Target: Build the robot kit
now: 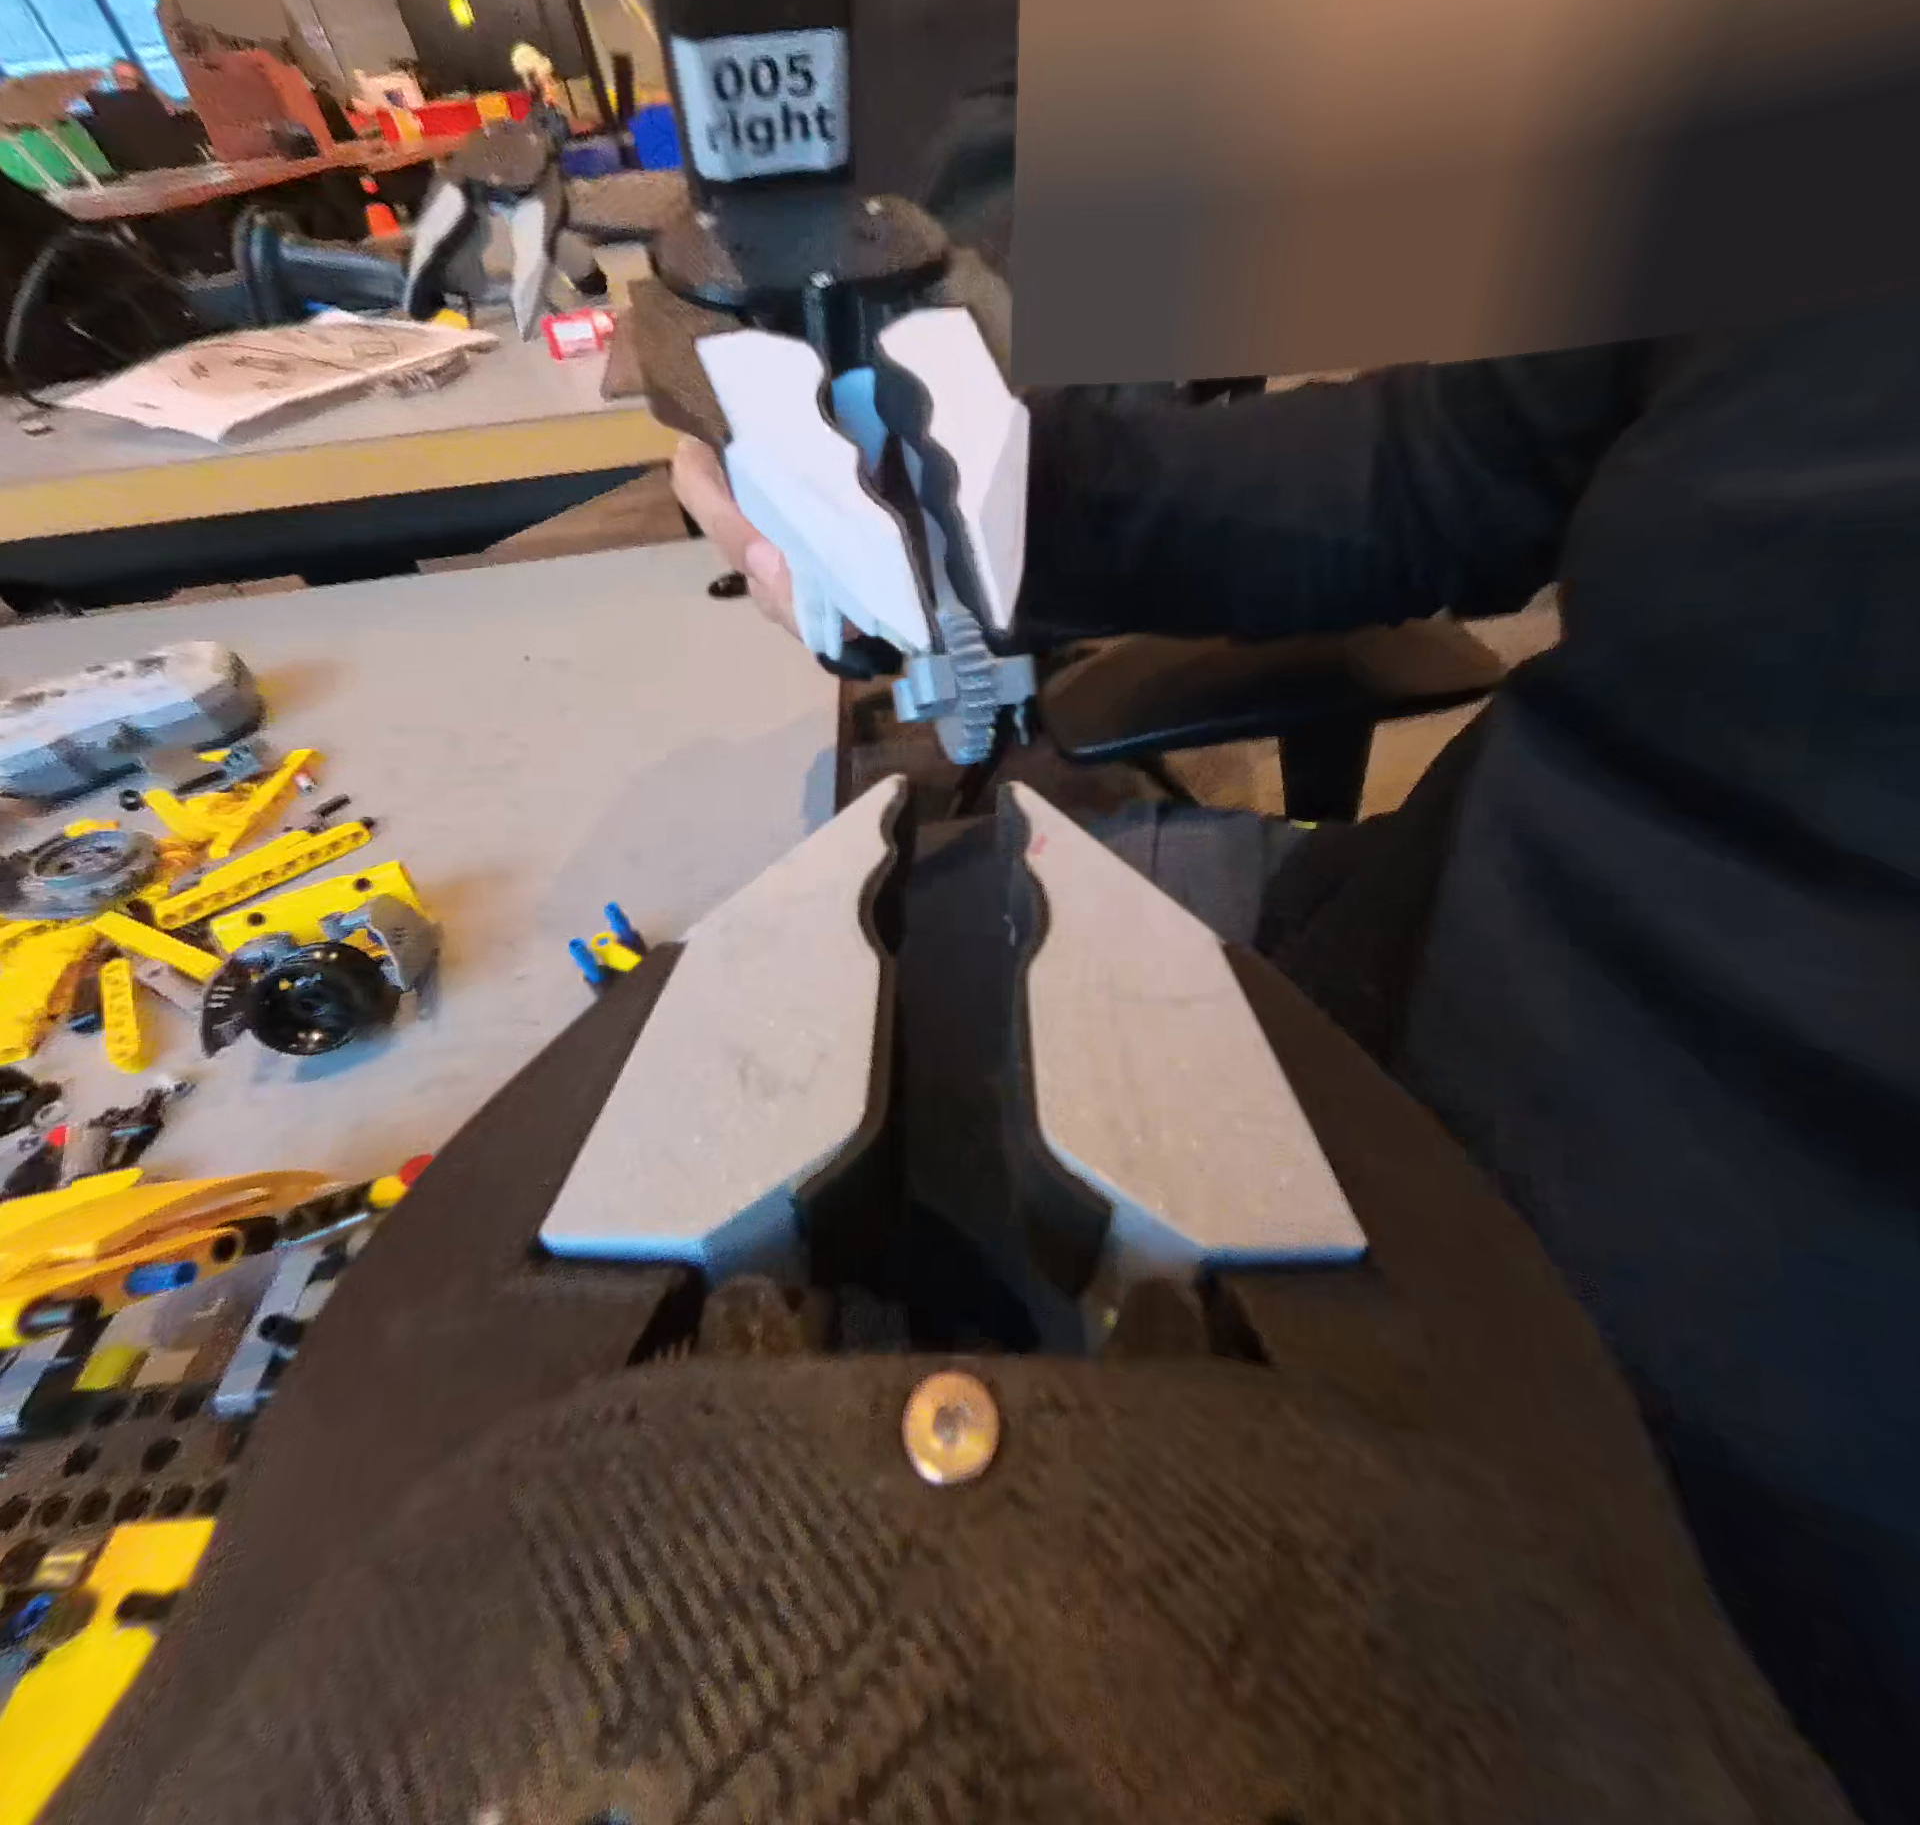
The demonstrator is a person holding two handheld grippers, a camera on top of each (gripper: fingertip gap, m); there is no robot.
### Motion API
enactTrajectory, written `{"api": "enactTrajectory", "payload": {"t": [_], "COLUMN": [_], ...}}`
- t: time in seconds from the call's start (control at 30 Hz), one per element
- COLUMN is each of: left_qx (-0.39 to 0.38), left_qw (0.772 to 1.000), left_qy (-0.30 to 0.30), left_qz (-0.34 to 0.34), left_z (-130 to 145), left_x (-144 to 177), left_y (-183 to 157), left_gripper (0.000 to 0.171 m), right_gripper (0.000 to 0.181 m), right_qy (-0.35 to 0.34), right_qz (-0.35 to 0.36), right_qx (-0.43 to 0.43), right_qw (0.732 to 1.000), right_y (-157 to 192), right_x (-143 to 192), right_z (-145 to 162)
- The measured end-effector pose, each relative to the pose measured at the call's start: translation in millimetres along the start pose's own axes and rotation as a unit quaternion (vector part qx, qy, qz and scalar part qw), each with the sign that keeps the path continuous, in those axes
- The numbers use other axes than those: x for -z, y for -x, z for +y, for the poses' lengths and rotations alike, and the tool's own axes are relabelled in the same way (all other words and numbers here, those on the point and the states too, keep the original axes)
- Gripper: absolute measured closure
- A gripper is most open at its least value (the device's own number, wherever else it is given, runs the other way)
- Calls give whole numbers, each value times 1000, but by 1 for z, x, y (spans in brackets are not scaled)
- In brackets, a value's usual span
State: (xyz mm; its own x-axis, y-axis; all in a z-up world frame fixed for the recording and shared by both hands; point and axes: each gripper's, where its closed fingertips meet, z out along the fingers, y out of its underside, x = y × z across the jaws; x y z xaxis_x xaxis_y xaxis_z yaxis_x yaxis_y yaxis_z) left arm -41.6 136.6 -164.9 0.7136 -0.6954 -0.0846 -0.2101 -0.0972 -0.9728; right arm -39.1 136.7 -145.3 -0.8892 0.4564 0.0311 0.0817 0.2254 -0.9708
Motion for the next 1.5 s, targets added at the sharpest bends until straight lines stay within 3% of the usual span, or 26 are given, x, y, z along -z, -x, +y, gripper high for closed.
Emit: {"api": "enactTrajectory", "payload": {"t": [0.13, 0.43, 1.2, 1.33, 1.4, 1.5], "left_qx": [27, -8, 37, 38, 34, 24], "left_qw": [1000, 1000, 997, 993, 989, 984], "left_qy": [7, 25, 22, 17, 11, 18], "left_qz": [1, -14, -66, -106, -141, -176], "left_z": [3, 11, 24, 24, 24, 26], "left_x": [-6, -12, -10, -6, -3, -4], "left_y": [-1, -3, 21, 32, 40, 45], "left_gripper": [160, 167, 168, 168, 168, 168], "right_gripper": [174, 174, 169, 156, 151, 151], "right_qy": [8, 26, -5, -22, -59, -123], "right_qz": [2, -1, 60, 120, 163, 169], "right_qx": [0, 4, -67, -132, -210, -289], "right_qw": [1000, 1000, 996, 984, 962, 934], "right_y": [-2, 1, -27, -49, -63, -61], "right_x": [-2, -3, 3, 11, 19, 23], "right_z": [3, 15, 24, 25, 22, 14]}}
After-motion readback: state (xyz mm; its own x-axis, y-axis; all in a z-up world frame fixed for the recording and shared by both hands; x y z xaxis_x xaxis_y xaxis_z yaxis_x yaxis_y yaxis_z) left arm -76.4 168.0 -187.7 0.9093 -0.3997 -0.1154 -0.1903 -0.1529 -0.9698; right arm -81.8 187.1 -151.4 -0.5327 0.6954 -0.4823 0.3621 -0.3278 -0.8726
